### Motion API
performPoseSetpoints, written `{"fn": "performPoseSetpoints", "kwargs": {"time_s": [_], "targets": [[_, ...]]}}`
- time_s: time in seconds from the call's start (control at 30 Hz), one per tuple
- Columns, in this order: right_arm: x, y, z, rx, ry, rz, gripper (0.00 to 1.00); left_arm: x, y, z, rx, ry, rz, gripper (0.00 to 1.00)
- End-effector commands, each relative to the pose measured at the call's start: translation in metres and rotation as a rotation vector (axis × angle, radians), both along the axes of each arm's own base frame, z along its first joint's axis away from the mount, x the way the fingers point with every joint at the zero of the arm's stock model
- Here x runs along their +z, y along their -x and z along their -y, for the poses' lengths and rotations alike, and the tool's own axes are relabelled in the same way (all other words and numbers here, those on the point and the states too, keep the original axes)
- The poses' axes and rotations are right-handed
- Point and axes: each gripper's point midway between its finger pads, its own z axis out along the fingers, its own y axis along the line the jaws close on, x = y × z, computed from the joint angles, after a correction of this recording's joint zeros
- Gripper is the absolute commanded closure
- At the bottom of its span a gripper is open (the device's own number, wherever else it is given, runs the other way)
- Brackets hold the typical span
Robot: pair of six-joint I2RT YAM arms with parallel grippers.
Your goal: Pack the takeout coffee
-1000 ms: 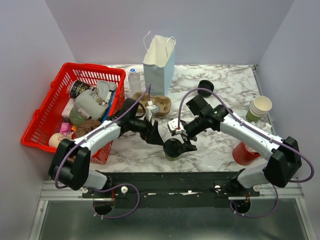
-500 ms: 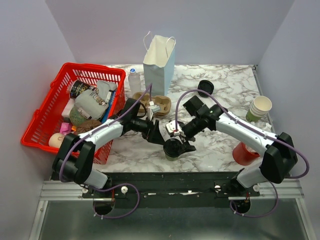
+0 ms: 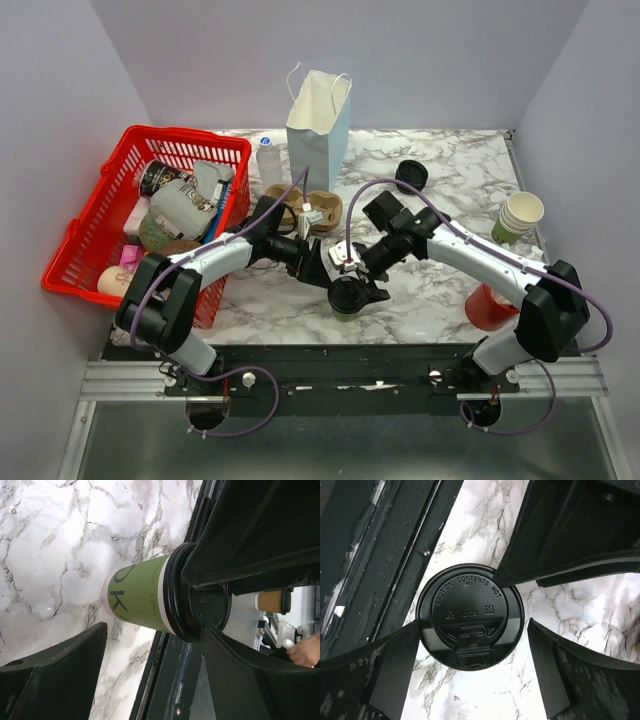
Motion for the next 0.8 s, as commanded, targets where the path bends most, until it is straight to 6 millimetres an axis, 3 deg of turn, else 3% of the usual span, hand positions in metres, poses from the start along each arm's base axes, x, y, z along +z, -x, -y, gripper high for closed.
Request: {"fn": "performPoseSetpoints", "kwargs": {"time_s": [0.0,0.17,0.33,0.53,0.77], "targets": [[0.0,-0.004,-0.005,0.022,0.006,0.02,0.06,0.001,-0.004,0.002,-0.017,0.012,0.004,0.18],[-0.009,-0.004,-0.002,0.015,0.035,0.007,0.12,0.0,-0.006,0.002,-0.017,0.014,-0.007,0.19],[-0.019,-0.003,0.001,0.006,0.042,0.014,0.13,0.014,-0.009,0.006,-0.032,0.054,0.014,0.18],[-0.032,-0.004,0.006,-0.005,0.067,0.025,0.15,0.016,-0.004,0.006,-0.055,0.079,0.013,0.18],[-0.037,-0.005,0.008,-0.028,0.099,0.025,0.16,-0.004,-0.004,0.003,-0.032,0.024,-0.026,0.19]]}}
